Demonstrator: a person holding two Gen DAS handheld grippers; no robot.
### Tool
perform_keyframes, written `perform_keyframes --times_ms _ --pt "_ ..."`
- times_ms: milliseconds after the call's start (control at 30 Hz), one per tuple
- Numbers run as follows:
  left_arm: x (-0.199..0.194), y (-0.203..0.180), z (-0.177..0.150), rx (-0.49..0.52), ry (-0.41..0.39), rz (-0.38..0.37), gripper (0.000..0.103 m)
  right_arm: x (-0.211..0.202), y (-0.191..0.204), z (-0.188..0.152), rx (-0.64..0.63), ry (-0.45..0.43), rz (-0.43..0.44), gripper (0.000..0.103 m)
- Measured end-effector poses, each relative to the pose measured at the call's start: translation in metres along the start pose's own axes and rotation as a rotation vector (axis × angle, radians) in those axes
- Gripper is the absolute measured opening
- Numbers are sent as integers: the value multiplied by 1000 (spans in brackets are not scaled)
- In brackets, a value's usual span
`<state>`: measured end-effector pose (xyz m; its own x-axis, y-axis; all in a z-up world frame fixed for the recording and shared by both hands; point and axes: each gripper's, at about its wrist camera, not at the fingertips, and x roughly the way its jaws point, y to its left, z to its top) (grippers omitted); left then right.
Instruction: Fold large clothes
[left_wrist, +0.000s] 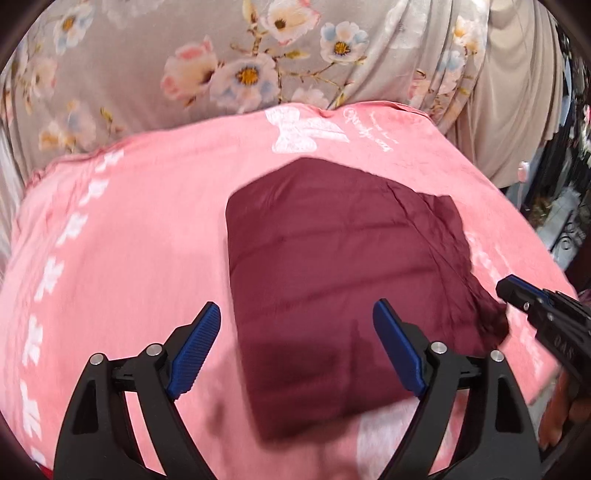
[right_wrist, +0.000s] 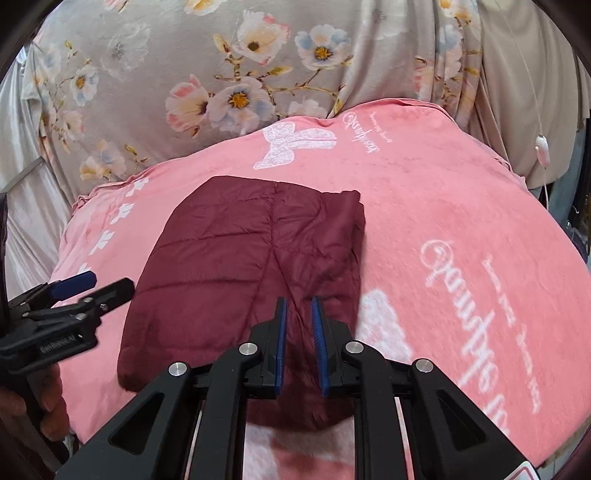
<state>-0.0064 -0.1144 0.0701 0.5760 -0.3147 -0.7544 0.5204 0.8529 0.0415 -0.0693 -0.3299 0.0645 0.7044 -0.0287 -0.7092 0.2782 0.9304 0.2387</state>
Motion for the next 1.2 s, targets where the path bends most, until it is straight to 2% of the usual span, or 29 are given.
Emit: perform_keyframes --times_ms 200,367,567,733,767,900,933,967,1000,1100,1200 --pt "47 -13 11 3 53 38 82 36 -6 -4 17 50 -58 14" --pt "68 -9 4 -33 99 27 85 61 -14 -15 45 112 -45 14" --pt "78 -12 -3 -18 104 49 90 80 -19 -23 73 129 -28 14" --pt "87 -7 -6 -28 112 42 95 69 -29 -17 119 118 29 15" --pt "88 -4 -5 -40 116 26 96 62 -33 -14 144 105 51 17" --pt "85 24 -1 -150 148 -79 95 38 -50 -4 229 24 85 46" --pt "83 32 -1 -183 152 -94 95 34 -55 -1 247 9 95 50" --pt "81 41 0 -220 150 -112 95 34 -59 1 260 8 106 60" --pt "79 49 0 -252 146 -131 96 37 -64 3 277 17 123 64" --pt "81 66 0 -327 157 -213 98 60 -72 1 308 104 146 65" --pt "101 78 -4 -382 224 -283 98 85 -76 -8 354 194 202 66"
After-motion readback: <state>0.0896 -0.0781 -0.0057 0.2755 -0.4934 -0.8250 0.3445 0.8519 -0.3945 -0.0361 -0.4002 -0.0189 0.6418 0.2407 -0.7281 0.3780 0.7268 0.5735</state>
